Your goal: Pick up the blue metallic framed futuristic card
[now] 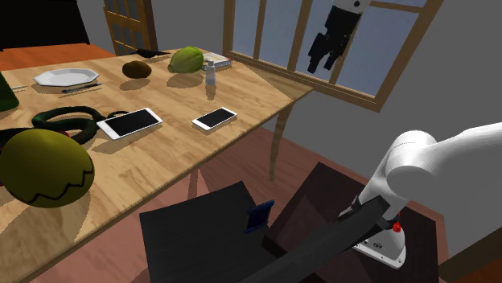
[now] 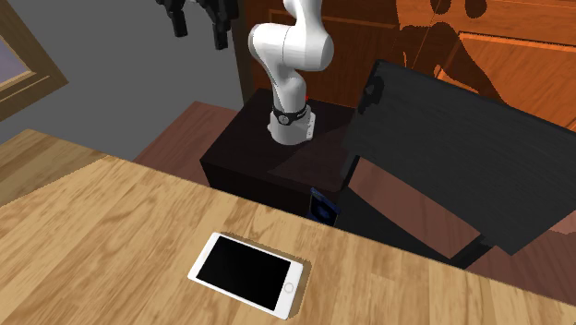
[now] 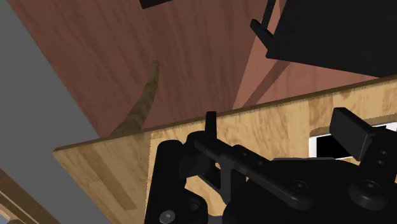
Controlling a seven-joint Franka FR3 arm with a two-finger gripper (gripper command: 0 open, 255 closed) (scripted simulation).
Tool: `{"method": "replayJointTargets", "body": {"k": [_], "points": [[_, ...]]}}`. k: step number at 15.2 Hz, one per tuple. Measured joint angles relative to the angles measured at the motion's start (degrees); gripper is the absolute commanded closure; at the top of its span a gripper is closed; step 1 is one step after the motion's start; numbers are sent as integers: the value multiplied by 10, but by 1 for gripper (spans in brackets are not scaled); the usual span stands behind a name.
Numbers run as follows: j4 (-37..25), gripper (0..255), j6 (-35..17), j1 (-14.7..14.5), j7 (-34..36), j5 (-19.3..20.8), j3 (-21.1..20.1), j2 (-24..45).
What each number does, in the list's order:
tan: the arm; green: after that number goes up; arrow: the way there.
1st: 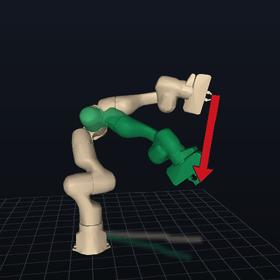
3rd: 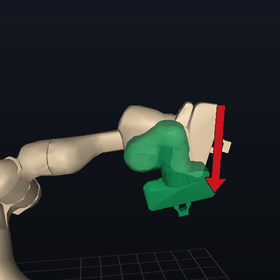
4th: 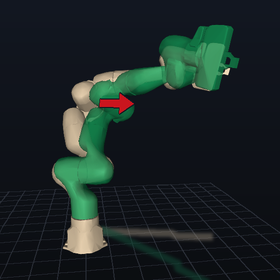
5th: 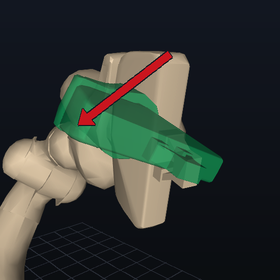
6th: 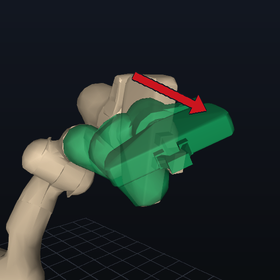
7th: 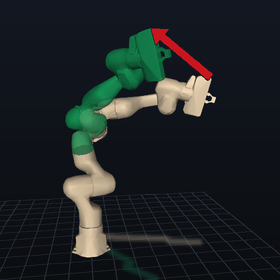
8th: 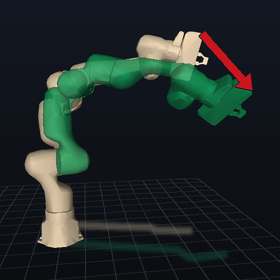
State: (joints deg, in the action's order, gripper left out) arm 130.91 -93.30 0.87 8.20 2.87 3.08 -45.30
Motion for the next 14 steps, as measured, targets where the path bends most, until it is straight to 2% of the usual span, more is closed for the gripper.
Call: {"method": "replayJointTargets", "body": {"k": [4, 14], "points": [[35, 0, -35, -17, -15, 1, -12, -3], [162, 0, -200, -101, -81, 5, -73, 23]]}}
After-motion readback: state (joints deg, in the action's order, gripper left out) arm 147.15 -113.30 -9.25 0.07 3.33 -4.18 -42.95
